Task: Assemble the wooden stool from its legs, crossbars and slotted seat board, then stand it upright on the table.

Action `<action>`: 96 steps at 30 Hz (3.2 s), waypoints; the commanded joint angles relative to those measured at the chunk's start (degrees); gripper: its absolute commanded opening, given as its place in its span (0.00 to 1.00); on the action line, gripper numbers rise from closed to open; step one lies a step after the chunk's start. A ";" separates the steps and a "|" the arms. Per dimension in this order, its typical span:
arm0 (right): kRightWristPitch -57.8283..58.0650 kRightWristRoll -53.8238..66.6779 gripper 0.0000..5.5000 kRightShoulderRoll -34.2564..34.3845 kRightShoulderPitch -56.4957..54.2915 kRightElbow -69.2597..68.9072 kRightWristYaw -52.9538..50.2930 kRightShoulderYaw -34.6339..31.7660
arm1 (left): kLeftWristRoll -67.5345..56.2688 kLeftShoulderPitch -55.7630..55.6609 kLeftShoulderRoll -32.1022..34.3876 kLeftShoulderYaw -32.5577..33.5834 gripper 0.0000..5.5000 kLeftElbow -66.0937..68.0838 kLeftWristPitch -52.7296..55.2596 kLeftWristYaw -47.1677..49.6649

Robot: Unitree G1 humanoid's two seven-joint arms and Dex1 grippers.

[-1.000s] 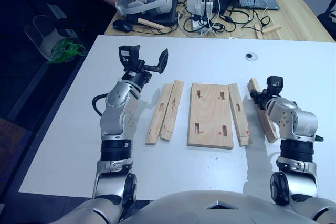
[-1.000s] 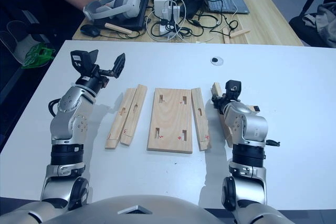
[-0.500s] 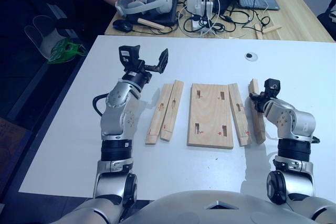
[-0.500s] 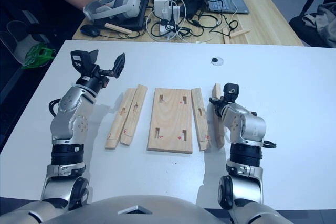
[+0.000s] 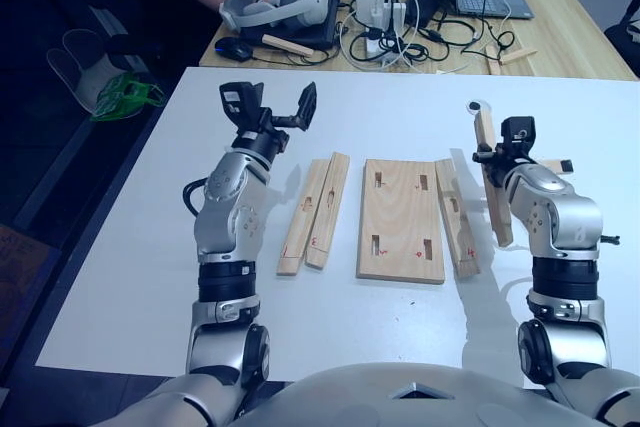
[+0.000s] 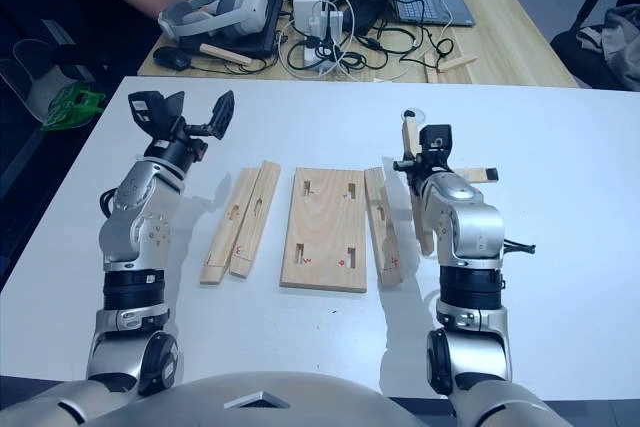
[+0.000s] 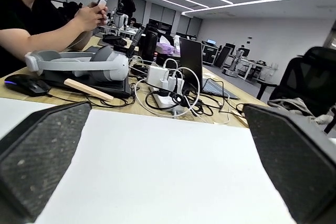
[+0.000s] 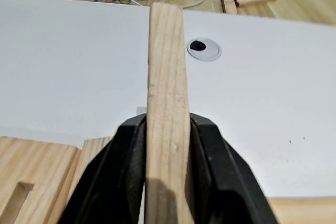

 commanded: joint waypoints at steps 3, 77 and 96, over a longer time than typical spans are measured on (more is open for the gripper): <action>-16.48 -11.12 0.18 -11.04 -4.54 4.17 9.91 12.92 | -12.69 -9.31 -6.85 2.75 0.98 -2.39 16.55 9.07; -46.36 -6.88 0.35 -29.89 5.98 -8.69 53.71 19.21 | -36.50 -22.17 -12.85 -0.09 0.19 3.84 -8.90 40.80; -53.68 -14.68 0.00 -41.51 21.65 2.07 64.00 23.12 | -31.83 -23.58 -14.17 4.49 0.19 3.65 -5.26 38.39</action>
